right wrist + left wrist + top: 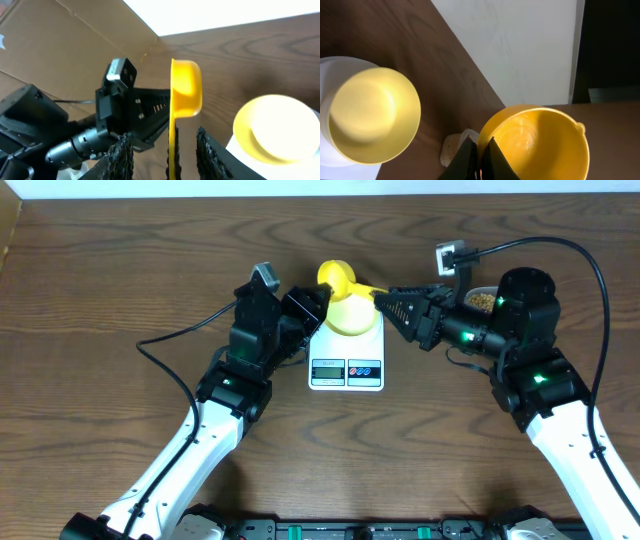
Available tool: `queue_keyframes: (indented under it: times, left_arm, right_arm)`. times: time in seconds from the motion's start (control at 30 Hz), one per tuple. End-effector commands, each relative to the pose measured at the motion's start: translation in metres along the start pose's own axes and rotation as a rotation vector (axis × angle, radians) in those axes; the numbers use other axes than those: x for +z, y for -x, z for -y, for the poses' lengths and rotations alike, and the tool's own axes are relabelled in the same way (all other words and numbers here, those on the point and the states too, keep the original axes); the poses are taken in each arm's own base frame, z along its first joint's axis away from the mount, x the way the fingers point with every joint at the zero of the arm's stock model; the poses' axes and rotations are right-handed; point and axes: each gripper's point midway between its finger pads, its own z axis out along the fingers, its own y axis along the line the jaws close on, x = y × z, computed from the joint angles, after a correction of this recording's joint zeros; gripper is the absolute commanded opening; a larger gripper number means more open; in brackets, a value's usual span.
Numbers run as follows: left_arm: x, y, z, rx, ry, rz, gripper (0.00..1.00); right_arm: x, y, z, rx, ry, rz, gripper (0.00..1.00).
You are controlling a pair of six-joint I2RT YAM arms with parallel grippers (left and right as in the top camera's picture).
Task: Scoop item into bowl and weigh 50g on scale
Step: 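Pull the scoop away from the left gripper with the right gripper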
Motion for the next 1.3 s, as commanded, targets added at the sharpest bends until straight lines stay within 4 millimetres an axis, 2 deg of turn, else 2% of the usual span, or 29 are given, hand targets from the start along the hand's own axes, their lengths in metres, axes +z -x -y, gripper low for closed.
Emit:
queue_keyframes:
  times: [0.0,0.27,0.43,0.8,1.07,1.27]
  left_arm:
    - [-0.002,-0.007,0.007,0.061,-0.025,-0.036,0.06]
    - [-0.002,-0.008,0.007,0.177,-0.029,-0.045,0.07]
    - [-0.002,-0.008,0.007,0.222,-0.031,-0.044,0.07]
    - [-0.002,-0.008,0.008,0.222,-0.034,-0.042,0.07]
    - [-0.002,-0.008,0.008,0.222,-0.034,-0.042,0.07]
    - [-0.002,-0.008,0.008,0.222,-0.034,-0.042,0.07]
  right_arm:
    - [0.0,-0.006,-0.001,-0.028,-0.011,-0.032,0.4]
    - [0.0,-0.012,0.001,-0.022,-0.016,-0.054,0.42]
    - [-0.001,-0.015,-0.001,-0.015,-0.001,-0.069,0.37]
    - [-0.001,-0.023,0.002,0.013,-0.015,-0.098,0.34]
    - [-0.001,-0.024,0.001,0.014,-0.006,-0.103,0.24]
    - [-0.001,-0.024,0.0,0.015,-0.002,-0.104,0.21]
